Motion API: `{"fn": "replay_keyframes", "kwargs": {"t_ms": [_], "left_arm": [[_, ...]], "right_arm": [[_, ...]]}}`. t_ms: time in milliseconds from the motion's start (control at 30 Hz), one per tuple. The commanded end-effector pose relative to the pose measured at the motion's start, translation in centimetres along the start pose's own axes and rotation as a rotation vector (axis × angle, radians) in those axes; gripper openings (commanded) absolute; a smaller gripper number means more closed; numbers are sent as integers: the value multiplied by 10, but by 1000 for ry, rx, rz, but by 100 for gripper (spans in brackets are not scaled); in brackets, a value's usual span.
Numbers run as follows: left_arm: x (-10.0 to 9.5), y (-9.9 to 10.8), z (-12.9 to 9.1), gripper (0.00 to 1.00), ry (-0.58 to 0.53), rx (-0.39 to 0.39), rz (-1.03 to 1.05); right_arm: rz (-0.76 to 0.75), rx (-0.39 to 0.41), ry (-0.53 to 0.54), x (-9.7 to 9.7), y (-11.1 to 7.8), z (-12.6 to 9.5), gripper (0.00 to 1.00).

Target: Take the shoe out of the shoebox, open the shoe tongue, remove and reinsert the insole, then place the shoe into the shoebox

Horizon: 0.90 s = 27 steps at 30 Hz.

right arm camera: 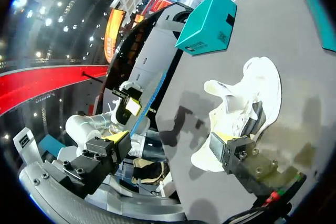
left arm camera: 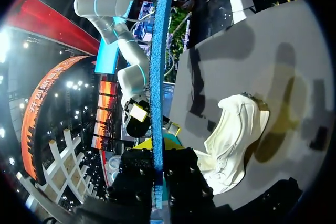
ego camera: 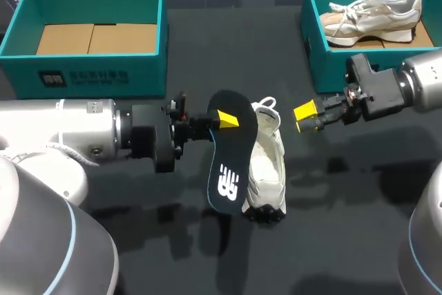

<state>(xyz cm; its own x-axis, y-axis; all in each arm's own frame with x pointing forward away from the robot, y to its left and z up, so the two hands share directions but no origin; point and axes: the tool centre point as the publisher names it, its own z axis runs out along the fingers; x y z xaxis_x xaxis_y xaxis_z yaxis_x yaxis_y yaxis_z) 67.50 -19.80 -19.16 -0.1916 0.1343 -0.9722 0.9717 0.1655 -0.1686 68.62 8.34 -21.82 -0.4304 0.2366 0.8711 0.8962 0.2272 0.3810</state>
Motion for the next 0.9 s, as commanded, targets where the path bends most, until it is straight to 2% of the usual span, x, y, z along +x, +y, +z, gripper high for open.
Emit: {"fn": "replay_keyframes", "kwargs": {"t_ms": [33,167,333,500,600,900], "left_arm": [[-1,-13,-10,0,27,2,-24],[0,-25,-9,0,43,-3,-66],[2,-41,-7,0,73,1,-106],[5,-51,-1,0,92,8,-162],[8,-58,4,0,101,9,-174],[11,-64,16,0,115,-5,-171]], "right_arm": [[-281,167,-289,0,-9,-13,100],[-430,267,-378,-8,-17,-19,100],[-591,326,-442,-19,-29,-25,100],[-647,368,-470,-36,-37,-22,100],[-654,398,-423,-50,-46,-16,100],[-654,398,-423,-50,-46,-16,100]]}}
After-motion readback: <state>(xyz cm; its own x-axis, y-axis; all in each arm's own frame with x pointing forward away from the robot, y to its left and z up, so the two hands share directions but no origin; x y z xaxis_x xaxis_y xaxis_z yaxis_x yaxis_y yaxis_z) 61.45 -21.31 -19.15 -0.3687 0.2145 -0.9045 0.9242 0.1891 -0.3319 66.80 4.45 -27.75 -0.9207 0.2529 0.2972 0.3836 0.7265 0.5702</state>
